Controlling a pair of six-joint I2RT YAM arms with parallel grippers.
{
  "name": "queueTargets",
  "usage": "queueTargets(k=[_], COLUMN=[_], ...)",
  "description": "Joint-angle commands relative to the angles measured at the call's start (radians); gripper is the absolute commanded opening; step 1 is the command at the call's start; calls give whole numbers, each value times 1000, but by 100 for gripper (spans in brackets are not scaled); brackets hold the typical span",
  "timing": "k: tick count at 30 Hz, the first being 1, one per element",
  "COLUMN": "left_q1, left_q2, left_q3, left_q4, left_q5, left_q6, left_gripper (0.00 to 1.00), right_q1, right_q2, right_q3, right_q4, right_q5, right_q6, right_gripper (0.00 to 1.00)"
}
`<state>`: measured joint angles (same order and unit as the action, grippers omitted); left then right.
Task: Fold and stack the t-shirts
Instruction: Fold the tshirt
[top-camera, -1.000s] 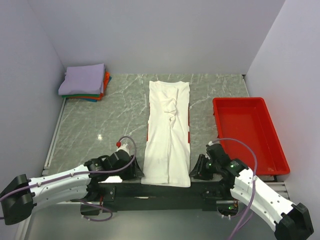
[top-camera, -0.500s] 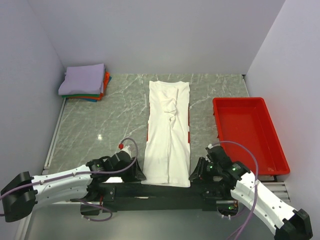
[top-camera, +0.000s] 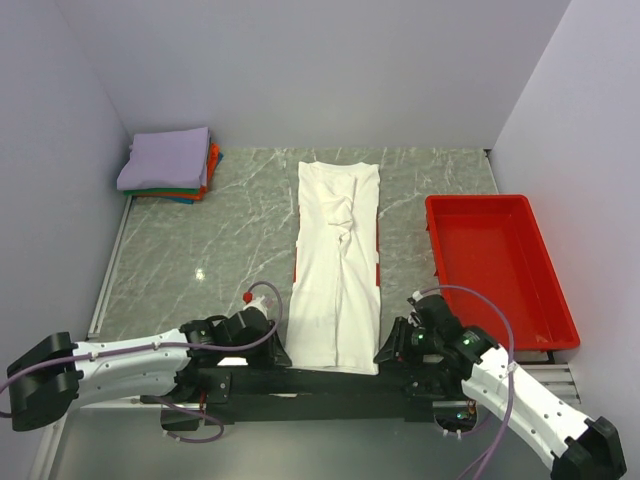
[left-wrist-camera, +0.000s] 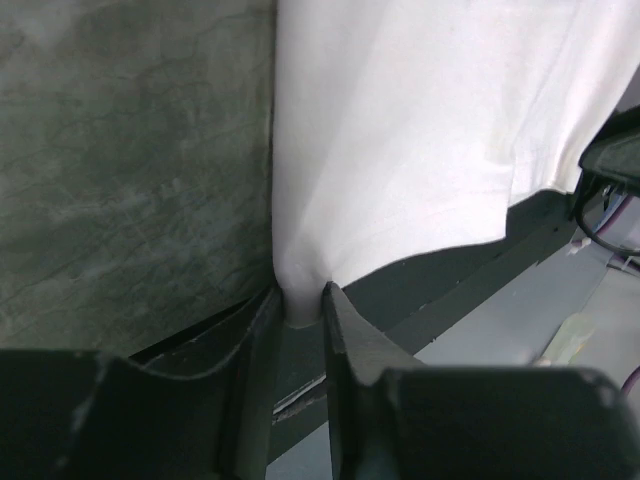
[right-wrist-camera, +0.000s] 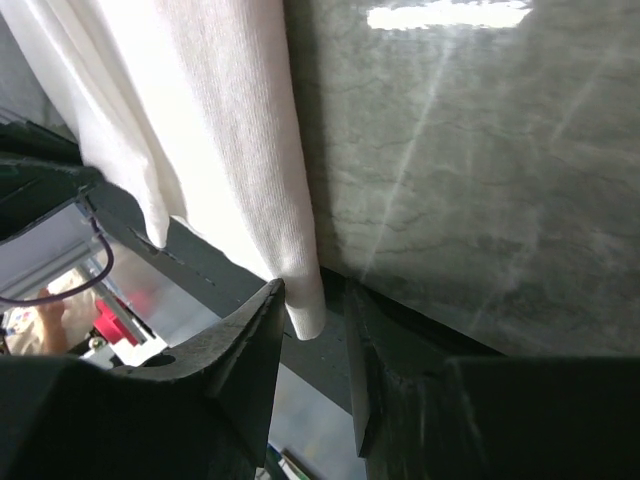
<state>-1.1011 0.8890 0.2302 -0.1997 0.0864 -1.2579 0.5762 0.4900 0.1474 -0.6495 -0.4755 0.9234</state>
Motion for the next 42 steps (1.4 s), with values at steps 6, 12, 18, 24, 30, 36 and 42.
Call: queueTargets(k=[6,12,18,24,30,36,42], left_q1=[-20,-34,-45,-51,-59,-62,-62], left_q2=[18,-2,-19,-19,-27,-53,-65], left_q3=[-6,8,8,11,12,32,158], left_q4=[-4,-21,-20,-18,-24,-56,-159], left_q5=[-4,-14,-14,-19,-22,-34,-83], left_q6=[-3,-8,-14,-17,-21,-9,69], left_gripper=[9,1,1,1,1,1,1], right_q1=[30,33,43,109,182,186,186], right_q2=[38,4,-42,-25,19,22,38], right_q3=[-31,12,67,41,9,26,210], right_q4=[28,-30,-91,-36,30,27,-64], right_q5=[-5,1,34,57,81,126,182], right_q6=[6,-1,-11,41,101,104,55], right_gripper=[33,34,44,44,32,13,0])
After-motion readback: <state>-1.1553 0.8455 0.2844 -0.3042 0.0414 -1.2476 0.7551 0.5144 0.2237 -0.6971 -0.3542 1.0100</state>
